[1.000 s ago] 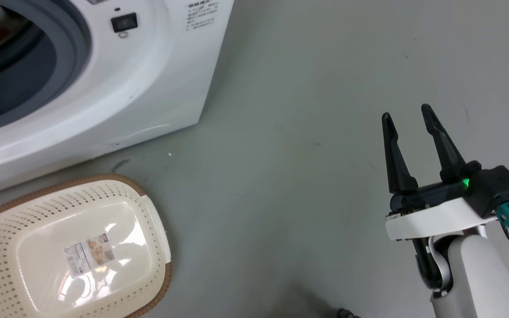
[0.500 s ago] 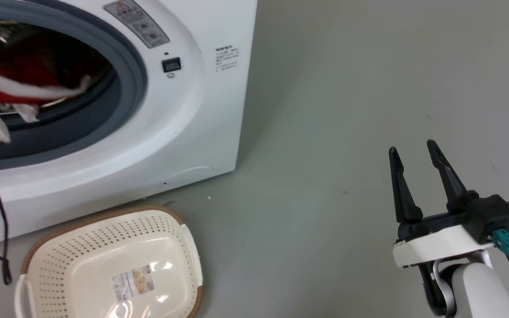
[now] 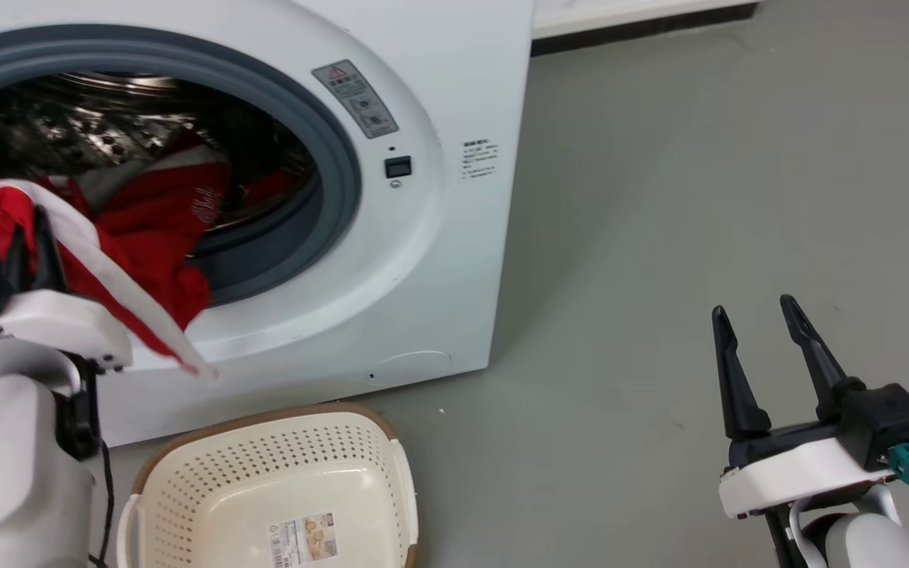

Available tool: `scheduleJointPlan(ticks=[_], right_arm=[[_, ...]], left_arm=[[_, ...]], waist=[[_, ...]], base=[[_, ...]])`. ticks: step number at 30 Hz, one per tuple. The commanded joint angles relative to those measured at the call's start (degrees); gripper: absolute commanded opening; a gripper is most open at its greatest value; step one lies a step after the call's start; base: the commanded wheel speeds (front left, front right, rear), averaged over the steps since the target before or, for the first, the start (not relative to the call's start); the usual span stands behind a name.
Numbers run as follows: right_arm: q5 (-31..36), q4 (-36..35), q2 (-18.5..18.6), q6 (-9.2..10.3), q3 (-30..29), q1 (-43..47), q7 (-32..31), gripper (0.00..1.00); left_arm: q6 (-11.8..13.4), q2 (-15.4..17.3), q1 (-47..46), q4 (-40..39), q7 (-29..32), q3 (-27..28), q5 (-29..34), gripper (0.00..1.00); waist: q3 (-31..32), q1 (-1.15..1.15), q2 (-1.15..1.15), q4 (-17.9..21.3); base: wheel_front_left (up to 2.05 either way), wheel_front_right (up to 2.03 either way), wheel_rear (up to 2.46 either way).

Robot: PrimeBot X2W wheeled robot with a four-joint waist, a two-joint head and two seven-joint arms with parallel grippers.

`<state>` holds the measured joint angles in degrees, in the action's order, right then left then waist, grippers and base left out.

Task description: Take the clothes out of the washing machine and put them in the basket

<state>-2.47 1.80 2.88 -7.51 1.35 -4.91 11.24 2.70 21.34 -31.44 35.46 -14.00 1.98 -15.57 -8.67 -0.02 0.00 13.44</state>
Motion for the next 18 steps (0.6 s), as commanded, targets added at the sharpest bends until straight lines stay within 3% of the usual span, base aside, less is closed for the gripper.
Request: scheduleJointPlan(ticks=[1,7,18], right_arm=[[0.2,-0.3,0.0,0.04,0.0,0.8,-0.1,1.0],[0.6,-2.5,0.0,0.04,-0.3,2.6,-1.6,1.0],[1.3,-5.1,0.0,0.04,-0.8,3.2,-3.2,1.0]], left_arm=[[0.3,-0.2,1.0,-0.7,0.1,0.0,-0.2,0.0],[1.8,-2.7,10.1,-12.3,1.9,-0.9,-0.7,0.0],[6.8,-8.4,27.5,-34.6,8.0,-5.0,0.2,0.0]], waist=[[1.3,0.02,0.0,-1.4],[2.8,0.02,0.0,-3.8],[2.0,0.02,0.0,-6.7]], base=[[0.0,0.0,0.0],[0.0,0.0,0.0],[0.0,0.0,0.0]])
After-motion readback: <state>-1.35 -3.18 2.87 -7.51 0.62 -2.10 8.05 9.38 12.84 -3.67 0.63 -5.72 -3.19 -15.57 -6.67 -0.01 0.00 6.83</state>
